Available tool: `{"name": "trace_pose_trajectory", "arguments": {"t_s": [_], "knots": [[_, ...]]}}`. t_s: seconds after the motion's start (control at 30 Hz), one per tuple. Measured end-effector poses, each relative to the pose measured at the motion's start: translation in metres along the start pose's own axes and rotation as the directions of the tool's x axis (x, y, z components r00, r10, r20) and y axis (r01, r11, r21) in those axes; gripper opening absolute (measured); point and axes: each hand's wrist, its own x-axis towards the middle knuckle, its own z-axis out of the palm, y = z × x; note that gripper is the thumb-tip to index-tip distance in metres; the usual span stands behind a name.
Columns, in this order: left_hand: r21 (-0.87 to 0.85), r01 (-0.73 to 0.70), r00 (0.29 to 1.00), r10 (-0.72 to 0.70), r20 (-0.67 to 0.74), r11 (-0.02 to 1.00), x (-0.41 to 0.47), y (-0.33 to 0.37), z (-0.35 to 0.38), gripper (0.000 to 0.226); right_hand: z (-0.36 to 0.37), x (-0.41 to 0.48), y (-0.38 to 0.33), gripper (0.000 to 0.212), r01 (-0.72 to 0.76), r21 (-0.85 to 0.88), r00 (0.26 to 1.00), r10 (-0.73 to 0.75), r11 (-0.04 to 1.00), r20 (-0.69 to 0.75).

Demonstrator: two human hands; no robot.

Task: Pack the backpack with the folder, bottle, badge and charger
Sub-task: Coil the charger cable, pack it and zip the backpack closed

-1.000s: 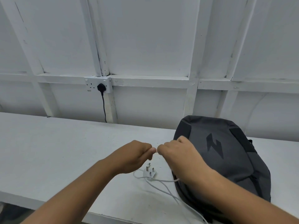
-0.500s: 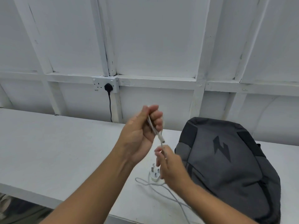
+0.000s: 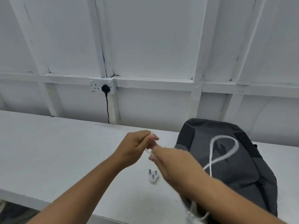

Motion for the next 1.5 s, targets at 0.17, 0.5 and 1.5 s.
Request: {"name": "trace_pose_trajectory", "arguments": {"t_s": [0.17, 0.5, 1.5], "knots": [[-0.303, 0.143, 0.987, -0.113, 0.115, 0.942, -0.021, 0.016, -0.002, 0.055, -0.015, 0.029, 0.044, 0.022, 0.076, 0.114, 0.949, -0.037, 0.991, -0.312], [-0.936, 0.155, 0.961, -0.268, 0.069, 0.317, -0.016, 0.067, -0.006, 0.031, 0.063, 0.036, 0.037, 0.027, 0.076, 0.640, 0.943, 0.154, 0.765, -0.295], [-0.836, 0.260, 0.965, -0.154, 0.211, 0.484, -0.034, 0.062, -0.010, 0.043, 0.062, 0.035, 0.041, 0.039, 0.158, 0.391, 0.867, 0.062, 0.907, -0.495]]}}
